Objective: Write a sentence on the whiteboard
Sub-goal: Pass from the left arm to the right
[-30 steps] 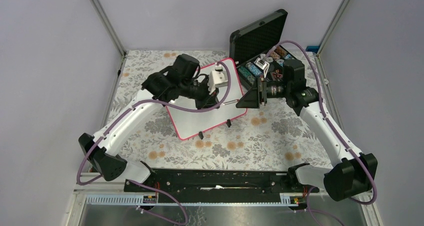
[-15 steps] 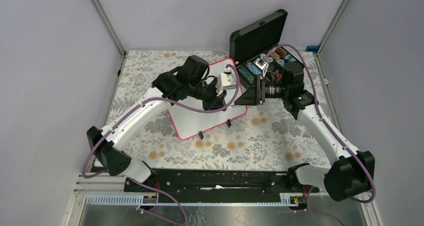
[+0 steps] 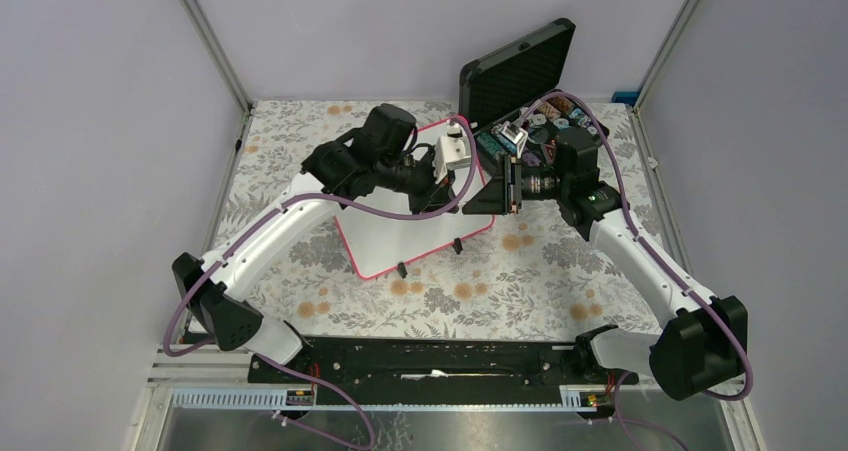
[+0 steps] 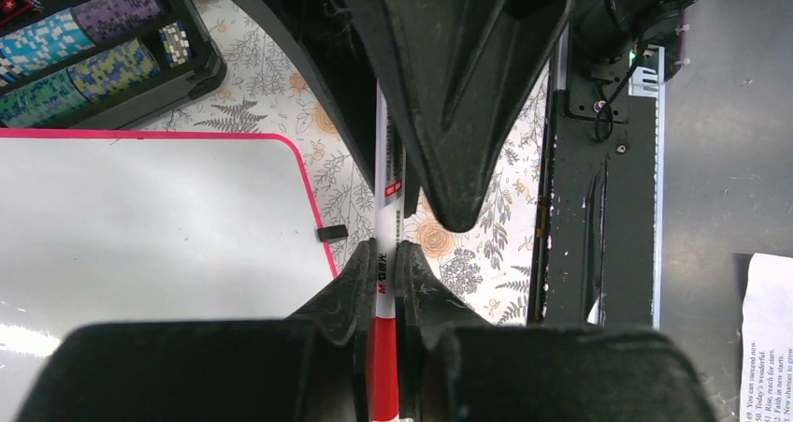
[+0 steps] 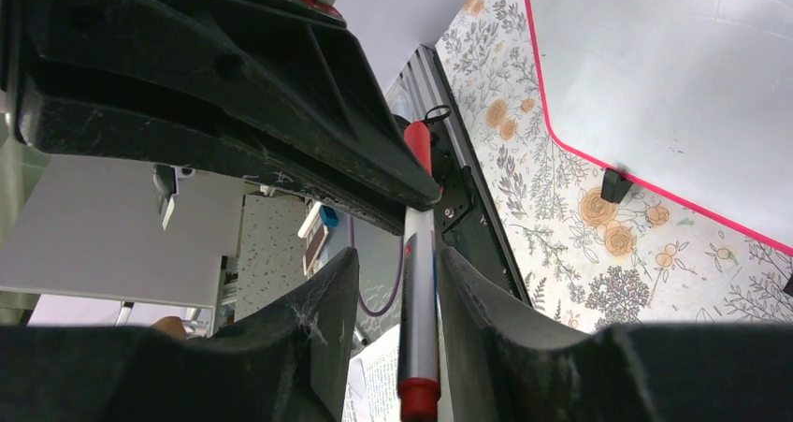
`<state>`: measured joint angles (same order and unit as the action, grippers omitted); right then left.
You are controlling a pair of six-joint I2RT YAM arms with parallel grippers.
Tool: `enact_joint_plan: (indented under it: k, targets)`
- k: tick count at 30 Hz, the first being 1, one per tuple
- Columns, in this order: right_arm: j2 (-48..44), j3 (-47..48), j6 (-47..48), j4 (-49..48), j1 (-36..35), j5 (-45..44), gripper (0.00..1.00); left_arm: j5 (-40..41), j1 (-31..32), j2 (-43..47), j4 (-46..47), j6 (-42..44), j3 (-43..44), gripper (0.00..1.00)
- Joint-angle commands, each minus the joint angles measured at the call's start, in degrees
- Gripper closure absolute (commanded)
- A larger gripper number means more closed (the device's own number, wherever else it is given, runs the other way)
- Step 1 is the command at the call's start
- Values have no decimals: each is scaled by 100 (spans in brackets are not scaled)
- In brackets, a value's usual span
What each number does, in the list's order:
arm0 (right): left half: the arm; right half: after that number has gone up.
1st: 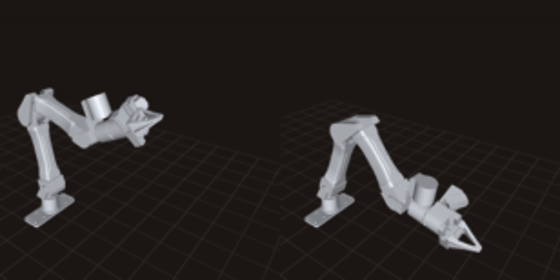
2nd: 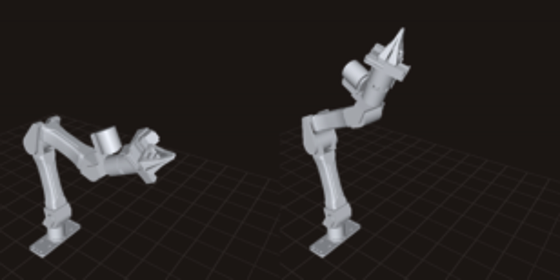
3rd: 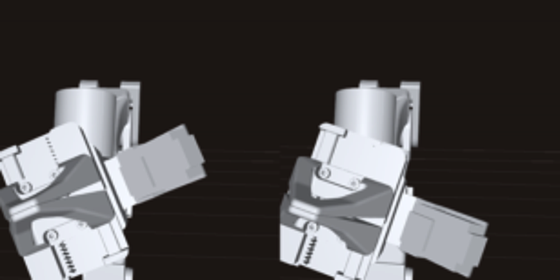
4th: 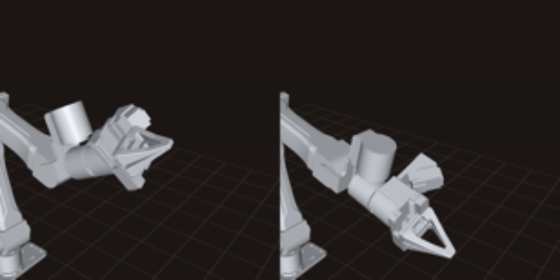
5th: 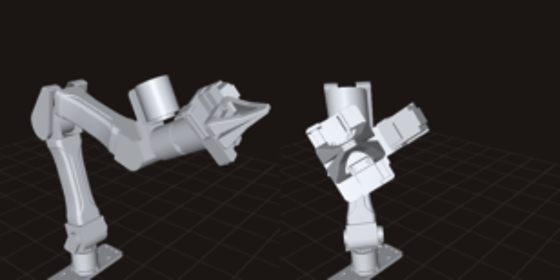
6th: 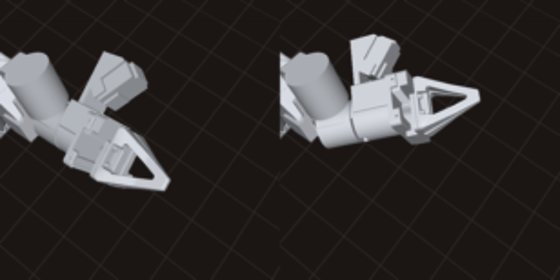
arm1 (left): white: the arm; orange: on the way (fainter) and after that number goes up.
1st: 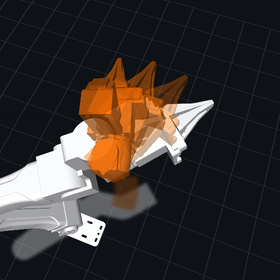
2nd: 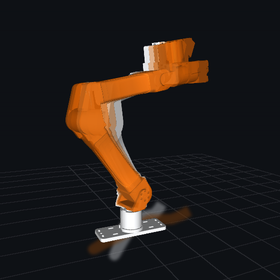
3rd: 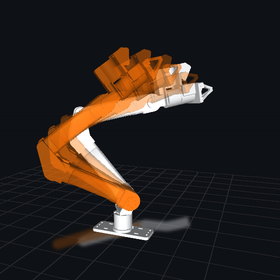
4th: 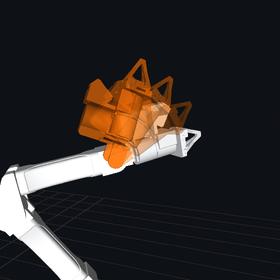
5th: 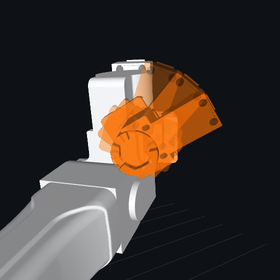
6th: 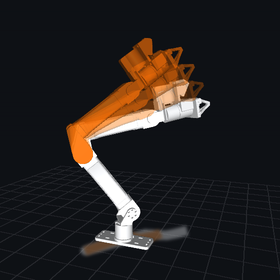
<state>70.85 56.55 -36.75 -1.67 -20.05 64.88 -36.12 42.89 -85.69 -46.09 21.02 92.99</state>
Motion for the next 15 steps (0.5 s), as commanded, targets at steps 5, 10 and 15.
enact_joint_plan:
  k: [5,10,15]
  targets:
    - [17,119,151,106,-50,-195,57,-360,62,-37,225,64,220,100]
    - [48,145,134,106,-56,-182,73,-379,120,-52,122,201,236,100]
    - [33,161,125,129,-58,-192,100,-126,133,-56,94,178,333,99]
